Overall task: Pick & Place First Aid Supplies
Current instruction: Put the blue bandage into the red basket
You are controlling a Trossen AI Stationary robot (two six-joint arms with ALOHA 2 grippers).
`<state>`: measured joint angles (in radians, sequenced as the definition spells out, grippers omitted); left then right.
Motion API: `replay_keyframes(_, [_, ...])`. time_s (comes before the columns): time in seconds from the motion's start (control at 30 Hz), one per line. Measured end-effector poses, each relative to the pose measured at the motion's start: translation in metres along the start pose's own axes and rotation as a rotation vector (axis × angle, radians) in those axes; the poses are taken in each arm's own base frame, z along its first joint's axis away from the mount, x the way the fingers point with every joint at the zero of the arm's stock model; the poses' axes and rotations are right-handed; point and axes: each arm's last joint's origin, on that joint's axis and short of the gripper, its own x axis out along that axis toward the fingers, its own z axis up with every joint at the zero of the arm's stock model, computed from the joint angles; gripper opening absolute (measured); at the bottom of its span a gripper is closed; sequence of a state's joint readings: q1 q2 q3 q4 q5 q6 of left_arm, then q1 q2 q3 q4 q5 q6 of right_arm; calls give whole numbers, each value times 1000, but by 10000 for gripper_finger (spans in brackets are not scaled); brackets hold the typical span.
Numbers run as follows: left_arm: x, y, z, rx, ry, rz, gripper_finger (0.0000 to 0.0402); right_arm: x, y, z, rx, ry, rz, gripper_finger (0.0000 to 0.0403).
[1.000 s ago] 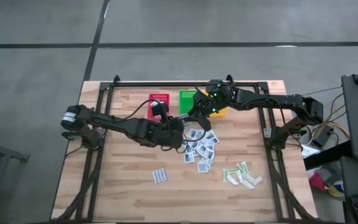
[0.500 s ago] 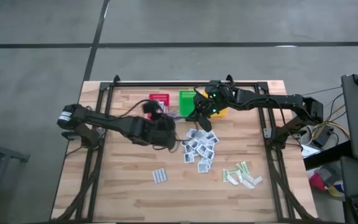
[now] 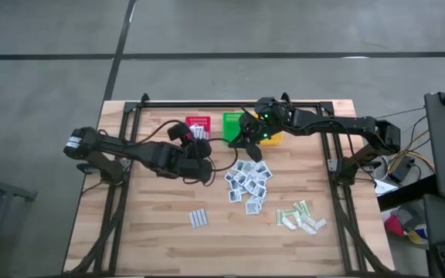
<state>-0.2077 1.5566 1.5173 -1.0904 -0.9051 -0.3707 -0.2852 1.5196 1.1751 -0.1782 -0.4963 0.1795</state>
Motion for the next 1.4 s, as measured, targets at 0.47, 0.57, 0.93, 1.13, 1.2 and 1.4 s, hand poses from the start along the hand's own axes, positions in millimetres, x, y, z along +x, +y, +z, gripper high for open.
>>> replay_keyframes(0.47, [40,-32,-60,-156,238,-124,8,-4,3,-1,-50,15,4,8])
replay_keyframes(0.57, [54,-38,-70,-201,296,-219,14,-7,4,0,-62,9,5,8])
replay_keyframes(0.93, [109,-22,-86,-285,372,-352,115,-18,9,1,-68,21,-1,8])
replay_keyframes(1.13, [120,-17,-98,-322,481,-464,168,-27,10,1,-60,24,-9,8])
replay_keyframes(1.2, [120,-19,-100,-314,488,-482,175,-29,10,2,-63,18,-11,8])
replay_keyframes(1.4, [125,-24,-113,-305,496,-472,177,-31,8,3,-59,12,-19,8])
